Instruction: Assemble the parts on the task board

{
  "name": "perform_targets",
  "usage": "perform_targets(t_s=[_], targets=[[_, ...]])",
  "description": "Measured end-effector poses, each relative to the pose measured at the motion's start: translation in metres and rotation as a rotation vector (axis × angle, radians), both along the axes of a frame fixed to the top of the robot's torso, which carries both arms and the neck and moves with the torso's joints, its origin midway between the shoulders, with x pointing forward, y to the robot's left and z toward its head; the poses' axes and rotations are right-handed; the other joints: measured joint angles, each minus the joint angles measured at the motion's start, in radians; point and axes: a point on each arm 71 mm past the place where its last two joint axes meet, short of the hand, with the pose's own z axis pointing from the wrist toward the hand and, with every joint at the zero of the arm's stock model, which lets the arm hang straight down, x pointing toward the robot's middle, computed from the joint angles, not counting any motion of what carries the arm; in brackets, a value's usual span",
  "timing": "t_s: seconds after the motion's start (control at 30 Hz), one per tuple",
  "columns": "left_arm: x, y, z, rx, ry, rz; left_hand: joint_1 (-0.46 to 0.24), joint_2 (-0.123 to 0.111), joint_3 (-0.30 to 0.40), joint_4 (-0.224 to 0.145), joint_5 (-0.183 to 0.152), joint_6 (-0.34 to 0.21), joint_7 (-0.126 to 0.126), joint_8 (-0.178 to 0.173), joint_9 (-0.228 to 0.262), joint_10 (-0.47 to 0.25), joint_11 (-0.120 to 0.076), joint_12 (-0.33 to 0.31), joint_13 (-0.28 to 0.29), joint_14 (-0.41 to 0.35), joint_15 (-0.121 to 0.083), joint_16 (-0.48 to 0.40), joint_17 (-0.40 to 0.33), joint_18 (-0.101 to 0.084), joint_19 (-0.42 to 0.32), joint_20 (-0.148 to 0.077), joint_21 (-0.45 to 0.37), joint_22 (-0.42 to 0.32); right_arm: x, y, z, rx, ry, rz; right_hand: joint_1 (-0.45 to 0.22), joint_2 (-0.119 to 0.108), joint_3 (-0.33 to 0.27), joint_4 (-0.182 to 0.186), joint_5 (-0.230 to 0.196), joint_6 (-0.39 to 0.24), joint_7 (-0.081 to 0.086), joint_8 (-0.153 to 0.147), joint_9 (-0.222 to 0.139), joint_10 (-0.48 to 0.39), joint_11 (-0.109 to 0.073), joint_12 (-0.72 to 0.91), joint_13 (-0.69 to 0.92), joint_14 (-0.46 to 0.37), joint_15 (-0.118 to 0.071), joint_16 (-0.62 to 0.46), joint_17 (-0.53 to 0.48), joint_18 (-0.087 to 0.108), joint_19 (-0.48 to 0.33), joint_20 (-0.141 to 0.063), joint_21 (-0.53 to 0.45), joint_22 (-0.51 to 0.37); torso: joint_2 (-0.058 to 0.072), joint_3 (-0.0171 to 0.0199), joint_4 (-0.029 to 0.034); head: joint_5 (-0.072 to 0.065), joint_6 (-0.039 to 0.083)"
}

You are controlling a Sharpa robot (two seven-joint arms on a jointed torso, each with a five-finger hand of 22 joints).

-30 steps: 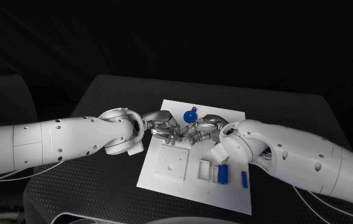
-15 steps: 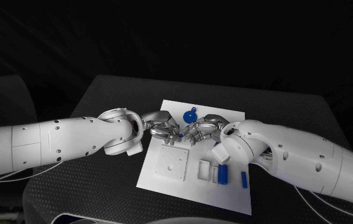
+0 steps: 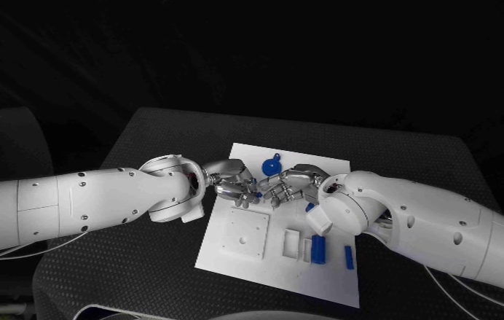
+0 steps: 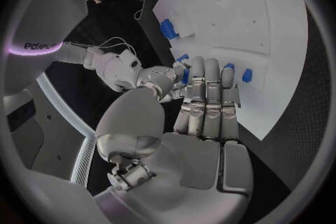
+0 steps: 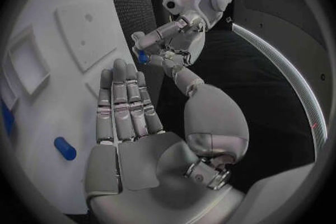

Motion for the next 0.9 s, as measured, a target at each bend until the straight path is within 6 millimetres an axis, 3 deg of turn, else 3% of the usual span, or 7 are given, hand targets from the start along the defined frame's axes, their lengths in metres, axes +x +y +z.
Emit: perform_targets(t_s=[0.37, 0.5, 0.9], targets=[[-0.0007, -0.0030, 0.0005, 0.015, -0.021, -0.018, -0.004, -0.004, 0.000, 0.000, 0.000, 0.000, 0.000, 0.000, 0.000, 0.000, 0.000, 0.000, 0.000, 0.000, 0.000, 0.000, 0.000, 0.000, 0.000, 0.000, 0.000, 0.000, -0.0042, 0.0057, -0.0014, -0.021, 0.018, 0.076, -0.010, 0.012, -0.010, 0.010, -0.004, 0.007, -0.007, 0.000, -0.003, 0.004, -0.004, 0.005, -0.006, 0.000, 0.000, 0.000, -0.002, 0.000, 0.000, 0.000, 0.000, 0.000, 0.000, -0.0001, -0.0004, -0.001, -0.003], [-0.0009, -0.0039, 0.0006, 0.017, -0.024, -0.022, -0.004, -0.004, 0.000, 0.000, 0.000, 0.000, 0.000, 0.000, 0.000, 0.000, 0.000, 0.000, 0.000, 0.000, 0.000, 0.000, 0.000, 0.000, 0.000, 0.000, 0.000, 0.000, -0.0050, 0.0069, -0.0018, -0.027, 0.020, 0.091, 0.010, 0.029, 0.004, -0.004, -0.011, 0.011, -0.011, 0.001, -0.005, 0.009, -0.009, 0.008, -0.009, 0.000, 0.000, 0.000, -0.002, 0.000, 0.000, 0.000, 0.000, 0.000, 0.000, -0.0001, -0.0003, -0.001, -0.004], [-0.0013, -0.0055, 0.0008, 0.018, -0.027, -0.028, -0.003, -0.003, -0.001, 0.001, 0.000, 0.000, 0.000, -0.004, 0.000, 0.000, 0.000, 0.000, 0.001, 0.000, 0.000, 0.000, -0.001, 0.000, 0.000, 0.000, 0.000, 0.000, -0.0041, 0.0065, -0.0024, -0.036, 0.017, 0.091, 0.086, 0.054, 0.101, -0.023, -0.066, 0.047, -0.028, 0.021, -0.014, 0.051, -0.033, 0.030, -0.013, 0.011, -0.011, 0.012, -0.004, 0.000, 0.015, 0.004, 0.006, 0.000, 0.000, 0.0002, 0.0000, -0.001, -0.006]])
